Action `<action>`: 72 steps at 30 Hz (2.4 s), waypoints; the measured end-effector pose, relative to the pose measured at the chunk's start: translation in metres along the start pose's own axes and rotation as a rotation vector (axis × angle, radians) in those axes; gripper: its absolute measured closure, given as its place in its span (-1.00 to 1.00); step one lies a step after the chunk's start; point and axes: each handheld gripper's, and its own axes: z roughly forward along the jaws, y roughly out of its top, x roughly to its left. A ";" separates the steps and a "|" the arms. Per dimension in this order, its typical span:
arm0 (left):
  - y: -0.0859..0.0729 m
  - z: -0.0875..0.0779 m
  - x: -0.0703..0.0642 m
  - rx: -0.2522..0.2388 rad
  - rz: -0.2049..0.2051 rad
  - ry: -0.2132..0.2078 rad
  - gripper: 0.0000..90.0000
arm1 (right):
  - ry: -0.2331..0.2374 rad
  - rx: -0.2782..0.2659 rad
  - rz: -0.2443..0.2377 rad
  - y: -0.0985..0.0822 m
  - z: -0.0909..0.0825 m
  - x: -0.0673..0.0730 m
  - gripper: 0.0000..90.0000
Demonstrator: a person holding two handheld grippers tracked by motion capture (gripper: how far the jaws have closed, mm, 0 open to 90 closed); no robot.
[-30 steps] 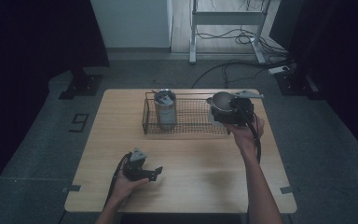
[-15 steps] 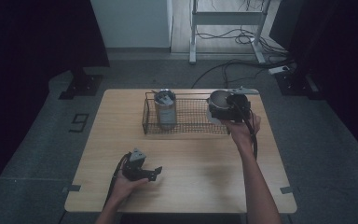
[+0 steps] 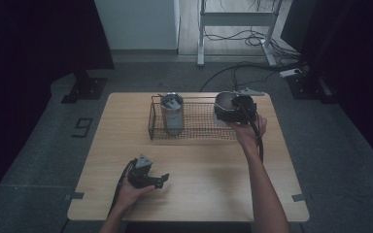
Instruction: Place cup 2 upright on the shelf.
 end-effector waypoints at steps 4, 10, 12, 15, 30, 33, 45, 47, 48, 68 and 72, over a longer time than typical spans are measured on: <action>0.000 0.001 0.000 0.003 -0.001 -0.002 -0.78 | -0.005 0.007 -0.005 0.000 0.005 0.001 -0.83; 0.000 0.002 -0.001 0.007 0.002 -0.002 -0.78 | -0.004 0.016 -0.019 0.001 0.013 0.002 -0.83; 0.000 0.002 0.000 0.008 0.002 -0.002 -0.78 | -0.003 0.016 -0.019 0.002 0.015 0.003 -0.83; 0.000 0.002 0.001 0.009 0.001 -0.002 -0.78 | 0.001 0.017 -0.022 0.004 0.019 0.004 -0.83; -0.001 0.002 0.001 0.007 0.001 0.009 -0.75 | -0.016 0.039 -0.018 0.008 0.040 0.001 -0.83; -0.001 0.002 0.001 0.014 0.005 0.008 -0.75 | -0.017 0.044 -0.016 0.007 0.043 0.000 -0.83; -0.002 0.005 0.000 0.026 0.008 0.012 -0.75 | -0.035 0.078 -0.016 0.005 0.063 -0.005 -0.83; -0.002 0.005 0.001 0.027 0.007 0.012 -0.75 | -0.036 0.081 -0.018 0.006 0.067 -0.005 -0.83; -0.002 0.005 0.001 0.027 0.008 0.012 -0.75 | -0.035 0.083 -0.020 0.007 0.069 -0.005 -0.83; -0.004 0.007 0.002 0.040 0.013 0.023 -0.75 | -0.033 0.132 -0.043 0.003 0.105 0.001 -0.83; -0.004 0.007 0.002 0.039 0.014 0.024 -0.75 | -0.032 0.162 -0.051 -0.002 0.112 0.002 -0.83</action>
